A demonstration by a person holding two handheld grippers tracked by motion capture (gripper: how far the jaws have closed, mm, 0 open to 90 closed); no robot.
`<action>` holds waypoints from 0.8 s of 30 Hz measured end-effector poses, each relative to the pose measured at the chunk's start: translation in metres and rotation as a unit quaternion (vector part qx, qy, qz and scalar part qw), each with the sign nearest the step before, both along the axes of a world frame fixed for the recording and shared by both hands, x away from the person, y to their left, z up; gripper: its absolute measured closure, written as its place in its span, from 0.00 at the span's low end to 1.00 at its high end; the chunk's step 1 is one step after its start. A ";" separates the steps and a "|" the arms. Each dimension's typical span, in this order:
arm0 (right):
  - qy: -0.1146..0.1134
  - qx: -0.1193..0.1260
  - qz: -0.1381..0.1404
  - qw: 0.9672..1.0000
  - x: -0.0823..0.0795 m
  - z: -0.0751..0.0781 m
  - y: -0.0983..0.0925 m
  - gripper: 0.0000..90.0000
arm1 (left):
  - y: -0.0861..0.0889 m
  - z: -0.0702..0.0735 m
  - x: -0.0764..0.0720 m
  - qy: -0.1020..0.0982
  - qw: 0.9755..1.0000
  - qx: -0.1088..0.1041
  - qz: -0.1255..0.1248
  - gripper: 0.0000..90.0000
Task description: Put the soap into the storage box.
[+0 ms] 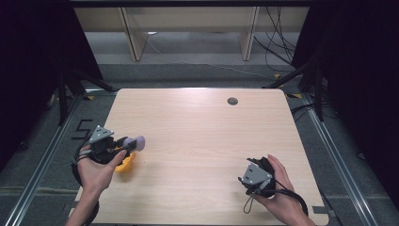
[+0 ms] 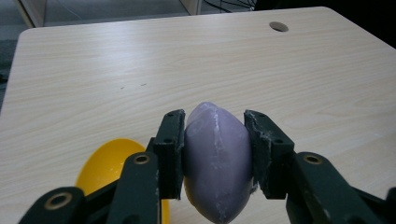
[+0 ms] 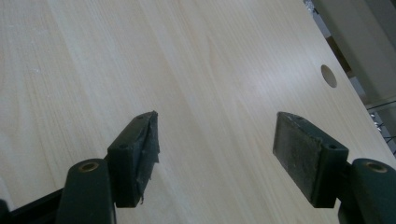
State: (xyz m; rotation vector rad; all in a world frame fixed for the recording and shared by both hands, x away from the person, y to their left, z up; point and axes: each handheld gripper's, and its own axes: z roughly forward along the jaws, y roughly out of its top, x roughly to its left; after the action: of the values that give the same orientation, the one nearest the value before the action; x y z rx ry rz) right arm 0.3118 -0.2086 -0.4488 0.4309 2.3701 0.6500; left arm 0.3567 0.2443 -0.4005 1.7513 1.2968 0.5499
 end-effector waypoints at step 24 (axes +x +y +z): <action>0.004 0.003 -0.008 1.000 -0.001 -0.001 0.001 0.36 | 0.028 -0.012 0.003 0.001 0.997 0.016 0.074 0.66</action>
State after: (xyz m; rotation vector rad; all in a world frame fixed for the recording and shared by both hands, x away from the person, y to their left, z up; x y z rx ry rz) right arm 0.3110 -0.2080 -0.4495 0.4547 2.3706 0.6509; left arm 0.3599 0.2719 -0.4124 1.6899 1.4344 0.6561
